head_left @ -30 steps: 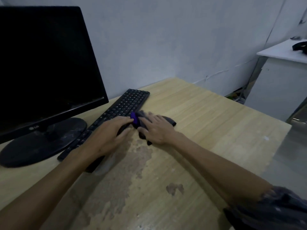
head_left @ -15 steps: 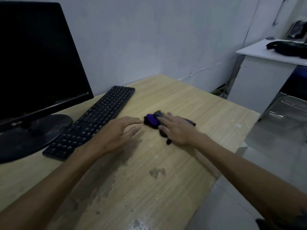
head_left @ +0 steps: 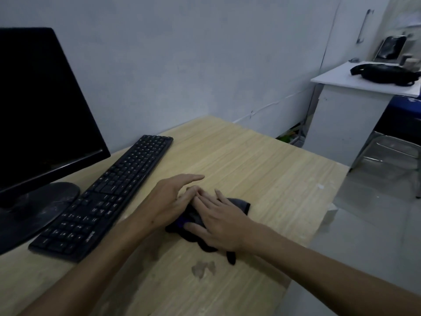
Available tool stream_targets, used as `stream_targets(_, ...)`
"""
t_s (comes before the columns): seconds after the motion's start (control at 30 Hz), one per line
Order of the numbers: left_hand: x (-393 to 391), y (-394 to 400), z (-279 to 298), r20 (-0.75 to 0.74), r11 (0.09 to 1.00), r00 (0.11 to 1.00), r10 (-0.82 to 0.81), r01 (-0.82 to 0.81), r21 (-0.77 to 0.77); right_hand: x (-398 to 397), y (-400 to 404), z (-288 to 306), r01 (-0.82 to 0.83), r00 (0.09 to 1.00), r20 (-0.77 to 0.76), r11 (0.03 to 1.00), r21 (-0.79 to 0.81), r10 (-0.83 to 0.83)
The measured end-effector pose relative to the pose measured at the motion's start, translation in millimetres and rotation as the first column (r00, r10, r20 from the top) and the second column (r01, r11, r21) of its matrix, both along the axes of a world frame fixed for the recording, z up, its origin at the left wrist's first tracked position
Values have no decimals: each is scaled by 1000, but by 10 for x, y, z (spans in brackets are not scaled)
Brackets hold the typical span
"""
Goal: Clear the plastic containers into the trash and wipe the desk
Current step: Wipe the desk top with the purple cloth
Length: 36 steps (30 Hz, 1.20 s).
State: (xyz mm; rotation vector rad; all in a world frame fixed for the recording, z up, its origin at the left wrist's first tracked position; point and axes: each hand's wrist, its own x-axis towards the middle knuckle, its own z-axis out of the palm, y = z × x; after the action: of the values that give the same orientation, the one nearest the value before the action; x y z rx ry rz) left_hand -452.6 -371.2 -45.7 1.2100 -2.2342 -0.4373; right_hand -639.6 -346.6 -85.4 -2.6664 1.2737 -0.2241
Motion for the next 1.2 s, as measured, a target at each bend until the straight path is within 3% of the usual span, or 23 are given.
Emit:
stream_targets(0.1,-109,-133,-42,-11,1000,1000,7,-7,-2,-109,-307,-3,16,999,-41,1000,27,-15)
stream_targets(0.23,-231,-262,-56,-7,1000,1000,25,-24,19,-473,-852,64,154,987,-50,988,35,-152)
stream_targets(0.37,-327,-309,-78,141,996,990,-30,18,87,-1052,-1298,90,380,924,11,922,70,-382)
stream_targets(0.53,-425,-271,-131,231,988,967,-109,80,133,-1819,-1239,63,565,823,49,825,31,-566)
stream_targets(0.77,-546,-174,-46,205,982,970,-132,100,160,-1712,-531,20,479,872,78,875,67,-483)
stream_targets(0.9,-606,-78,10,148,988,984,-99,79,134,-980,146,92,313,933,165,947,69,-321)
stream_targets(1.0,-593,15,59,144,993,987,-76,61,102,-657,453,36,171,977,127,985,16,-172)
stream_targets(1.07,-560,108,83,165,993,983,-78,63,99,-723,434,74,110,987,109,992,67,-117)
stream_targets(1.13,-520,192,104,192,994,979,-75,57,95,-932,253,126,140,984,99,985,105,-151)
stream_targets(1.2,-480,308,107,217,992,973,-77,52,117,-1251,27,148,279,950,113,953,122,-292)
